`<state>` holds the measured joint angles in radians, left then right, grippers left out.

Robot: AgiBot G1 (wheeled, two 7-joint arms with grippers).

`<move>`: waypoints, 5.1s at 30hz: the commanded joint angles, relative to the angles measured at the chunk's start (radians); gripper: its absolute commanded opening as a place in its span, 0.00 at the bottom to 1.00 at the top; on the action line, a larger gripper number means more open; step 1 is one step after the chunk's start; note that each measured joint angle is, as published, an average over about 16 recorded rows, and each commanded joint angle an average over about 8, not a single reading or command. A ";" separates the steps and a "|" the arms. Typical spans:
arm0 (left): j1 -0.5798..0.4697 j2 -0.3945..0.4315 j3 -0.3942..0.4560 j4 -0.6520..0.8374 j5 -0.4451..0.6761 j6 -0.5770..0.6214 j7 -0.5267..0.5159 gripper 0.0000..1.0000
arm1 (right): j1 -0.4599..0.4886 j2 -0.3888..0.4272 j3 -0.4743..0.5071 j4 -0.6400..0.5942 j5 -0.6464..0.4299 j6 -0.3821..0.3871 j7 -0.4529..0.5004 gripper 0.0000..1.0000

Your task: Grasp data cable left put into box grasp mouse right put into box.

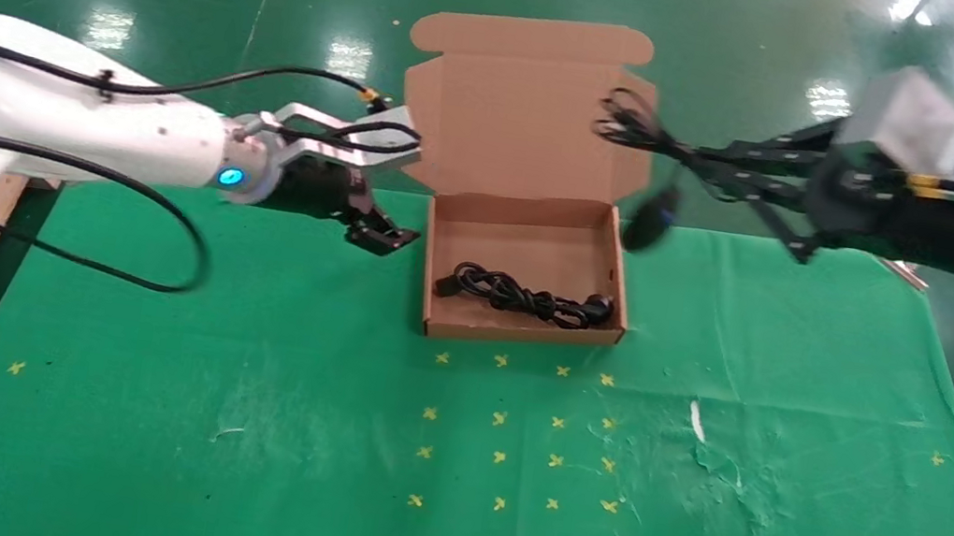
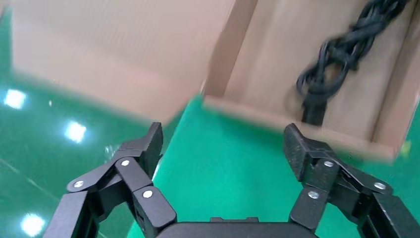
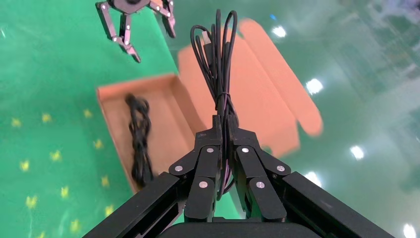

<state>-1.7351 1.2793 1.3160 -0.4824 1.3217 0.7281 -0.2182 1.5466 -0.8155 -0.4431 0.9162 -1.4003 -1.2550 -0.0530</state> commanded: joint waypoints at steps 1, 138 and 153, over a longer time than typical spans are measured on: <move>-0.003 -0.023 -0.022 0.025 -0.033 0.026 0.039 1.00 | 0.004 -0.034 -0.009 -0.015 -0.002 0.003 -0.015 0.00; 0.666 -0.674 -1.045 -0.810 -0.595 0.774 0.029 1.00 | -0.472 0.206 0.161 0.368 0.672 -0.241 0.239 1.00; 0.669 -0.676 -1.048 -0.813 -0.599 0.776 0.029 1.00 | -0.472 0.206 0.161 0.367 0.672 -0.240 0.239 1.00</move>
<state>-1.0655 0.6023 0.2669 -1.2966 0.7223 1.5046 -0.1897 1.0750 -0.6099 -0.2823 1.2836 -0.7282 -1.4953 0.1859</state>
